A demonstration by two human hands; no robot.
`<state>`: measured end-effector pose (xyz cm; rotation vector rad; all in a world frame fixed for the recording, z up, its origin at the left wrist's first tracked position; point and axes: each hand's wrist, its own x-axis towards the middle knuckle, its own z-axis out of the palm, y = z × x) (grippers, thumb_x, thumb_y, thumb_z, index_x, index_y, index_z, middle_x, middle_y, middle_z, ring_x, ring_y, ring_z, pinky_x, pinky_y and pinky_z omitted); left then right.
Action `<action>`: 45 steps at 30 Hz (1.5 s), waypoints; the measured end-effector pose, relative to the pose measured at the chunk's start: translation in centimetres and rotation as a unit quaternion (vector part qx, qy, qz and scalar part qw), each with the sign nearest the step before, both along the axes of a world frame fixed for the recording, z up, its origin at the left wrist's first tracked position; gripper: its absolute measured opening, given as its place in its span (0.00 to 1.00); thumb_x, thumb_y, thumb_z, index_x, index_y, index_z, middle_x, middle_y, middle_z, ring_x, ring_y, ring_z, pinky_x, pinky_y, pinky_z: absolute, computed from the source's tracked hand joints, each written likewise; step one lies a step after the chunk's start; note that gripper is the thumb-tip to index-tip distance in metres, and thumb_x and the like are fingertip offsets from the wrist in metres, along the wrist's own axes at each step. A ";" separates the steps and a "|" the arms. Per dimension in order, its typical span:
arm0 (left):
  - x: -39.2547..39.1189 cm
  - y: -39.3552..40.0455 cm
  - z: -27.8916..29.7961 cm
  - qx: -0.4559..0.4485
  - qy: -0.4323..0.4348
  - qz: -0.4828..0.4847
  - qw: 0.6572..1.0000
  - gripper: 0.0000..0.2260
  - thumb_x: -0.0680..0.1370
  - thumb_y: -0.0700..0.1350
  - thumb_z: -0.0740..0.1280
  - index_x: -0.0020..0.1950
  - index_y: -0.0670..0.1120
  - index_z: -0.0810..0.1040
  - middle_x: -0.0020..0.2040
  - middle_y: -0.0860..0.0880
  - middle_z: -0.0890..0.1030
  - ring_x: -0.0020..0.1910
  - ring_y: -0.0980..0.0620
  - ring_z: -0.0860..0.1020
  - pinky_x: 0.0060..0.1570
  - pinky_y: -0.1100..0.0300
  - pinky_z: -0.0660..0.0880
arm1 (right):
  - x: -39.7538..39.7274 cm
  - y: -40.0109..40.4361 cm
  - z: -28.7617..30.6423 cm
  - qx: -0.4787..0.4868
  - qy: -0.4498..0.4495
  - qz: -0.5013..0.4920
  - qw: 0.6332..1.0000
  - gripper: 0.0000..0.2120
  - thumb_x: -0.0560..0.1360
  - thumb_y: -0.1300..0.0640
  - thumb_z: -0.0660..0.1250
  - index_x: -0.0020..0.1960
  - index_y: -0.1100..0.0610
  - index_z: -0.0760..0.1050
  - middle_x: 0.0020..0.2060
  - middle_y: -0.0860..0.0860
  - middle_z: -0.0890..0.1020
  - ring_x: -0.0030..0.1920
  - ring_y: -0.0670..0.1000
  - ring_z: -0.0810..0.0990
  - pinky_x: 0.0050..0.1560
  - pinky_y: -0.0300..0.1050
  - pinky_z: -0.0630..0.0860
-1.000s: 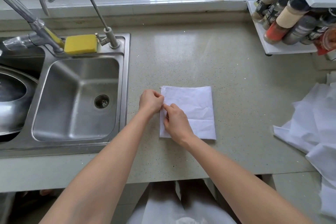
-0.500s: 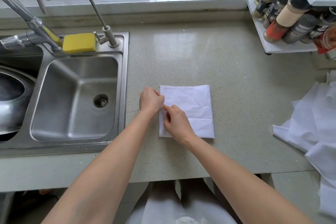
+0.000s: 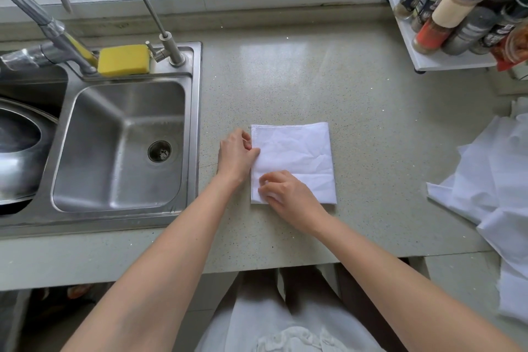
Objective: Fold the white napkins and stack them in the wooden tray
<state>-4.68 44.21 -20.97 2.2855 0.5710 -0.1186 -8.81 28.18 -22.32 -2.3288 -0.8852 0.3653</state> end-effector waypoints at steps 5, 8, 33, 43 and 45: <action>-1.7 -0.2 0.0 0.192 -0.053 -0.202 0.959 0.14 0.78 0.45 0.65 0.64 0.47 0.74 0.63 0.48 0.72 0.61 0.47 0.70 0.52 0.54 0.71 | -0.8 -1.4 -0.5 -0.015 -0.017 0.047 0.999 0.11 0.80 0.55 0.61 0.57 0.55 0.80 0.66 0.49 0.75 0.68 0.50 0.71 0.63 0.47 0.73; -2.2 -0.1 0.5 0.246 0.022 -0.313 0.917 0.23 0.79 0.56 0.62 0.72 0.51 0.68 0.70 0.50 0.66 0.67 0.47 0.65 0.60 0.53 0.67 | -0.7 -3.1 0.2 0.013 0.019 -0.032 0.999 0.11 0.78 0.54 0.66 0.57 0.56 0.81 0.64 0.50 0.77 0.68 0.49 0.71 0.67 0.47 0.70; -1.3 -6.7 1.9 0.282 0.122 -0.310 0.899 0.22 0.77 0.35 0.56 0.71 0.40 0.60 0.67 0.40 0.64 0.66 0.43 0.64 0.56 0.52 0.71 | 0.5 -10.6 0.8 -0.226 -0.044 -0.099 0.968 0.10 0.70 0.70 0.57 0.43 0.56 0.60 0.40 0.55 0.72 0.36 0.56 0.69 0.32 0.47 0.63; 0.3 -6.3 4.4 0.339 0.178 -0.352 0.854 0.43 0.60 0.63 0.78 0.67 0.45 0.64 0.65 0.45 0.65 0.54 0.45 0.76 0.42 0.56 0.69 | 10.6 -9.6 3.4 -0.095 0.062 -0.165 0.980 0.18 0.76 0.59 0.63 0.65 0.59 0.71 0.61 0.55 0.73 0.61 0.54 0.72 0.59 0.48 0.69; 0.2 -6.7 3.8 0.357 0.188 -0.358 0.842 0.52 0.60 0.64 0.77 0.73 0.42 0.57 0.72 0.42 0.59 0.61 0.45 0.73 0.48 0.55 0.72 | 13.8 -8.0 2.8 -0.106 0.107 -0.169 0.974 0.18 0.77 0.58 0.62 0.66 0.59 0.70 0.62 0.55 0.72 0.62 0.54 0.72 0.61 0.47 0.68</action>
